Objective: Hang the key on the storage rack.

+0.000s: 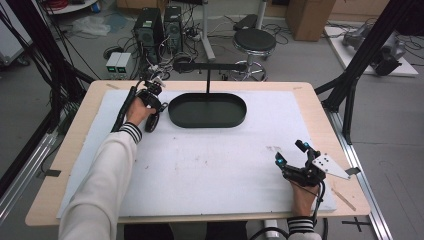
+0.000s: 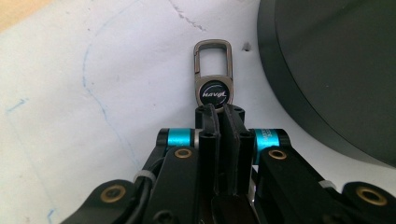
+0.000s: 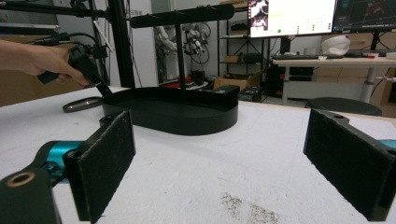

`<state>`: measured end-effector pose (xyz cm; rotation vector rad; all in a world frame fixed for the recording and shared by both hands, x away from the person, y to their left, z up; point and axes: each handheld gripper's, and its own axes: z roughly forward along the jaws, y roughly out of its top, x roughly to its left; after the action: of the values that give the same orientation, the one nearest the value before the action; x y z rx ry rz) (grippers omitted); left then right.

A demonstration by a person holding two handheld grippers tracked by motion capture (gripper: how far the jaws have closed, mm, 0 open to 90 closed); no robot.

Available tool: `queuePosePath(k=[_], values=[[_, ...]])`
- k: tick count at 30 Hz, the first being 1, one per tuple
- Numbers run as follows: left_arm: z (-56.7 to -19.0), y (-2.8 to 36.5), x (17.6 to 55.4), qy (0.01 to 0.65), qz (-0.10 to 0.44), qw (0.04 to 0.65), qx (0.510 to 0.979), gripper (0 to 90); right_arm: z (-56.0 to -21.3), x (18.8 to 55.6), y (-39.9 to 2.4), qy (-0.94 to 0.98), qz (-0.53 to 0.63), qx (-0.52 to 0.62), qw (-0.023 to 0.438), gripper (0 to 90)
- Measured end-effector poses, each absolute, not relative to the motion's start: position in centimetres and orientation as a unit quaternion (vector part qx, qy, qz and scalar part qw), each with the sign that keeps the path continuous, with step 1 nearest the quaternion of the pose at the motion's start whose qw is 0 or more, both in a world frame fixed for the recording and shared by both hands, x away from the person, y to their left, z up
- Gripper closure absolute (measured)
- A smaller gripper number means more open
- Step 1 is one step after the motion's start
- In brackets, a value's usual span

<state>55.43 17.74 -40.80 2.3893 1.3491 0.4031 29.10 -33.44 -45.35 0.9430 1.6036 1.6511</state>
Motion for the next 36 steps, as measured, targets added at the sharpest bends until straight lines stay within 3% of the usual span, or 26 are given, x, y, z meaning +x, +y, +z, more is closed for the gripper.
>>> queuePosePath(k=[15,36], values=[[-39.2,19.0,54.5,0.471,0.161,0.218,0.839,87.2,-45.4,29.1,-33.5,0.608,0.630,0.359,0.322,8.1],[-33.8,20.8,49.3,0.434,0.230,0.359,0.794,87.3,-45.4,29.1,-33.4,0.609,0.630,0.357,0.324,8.1]])
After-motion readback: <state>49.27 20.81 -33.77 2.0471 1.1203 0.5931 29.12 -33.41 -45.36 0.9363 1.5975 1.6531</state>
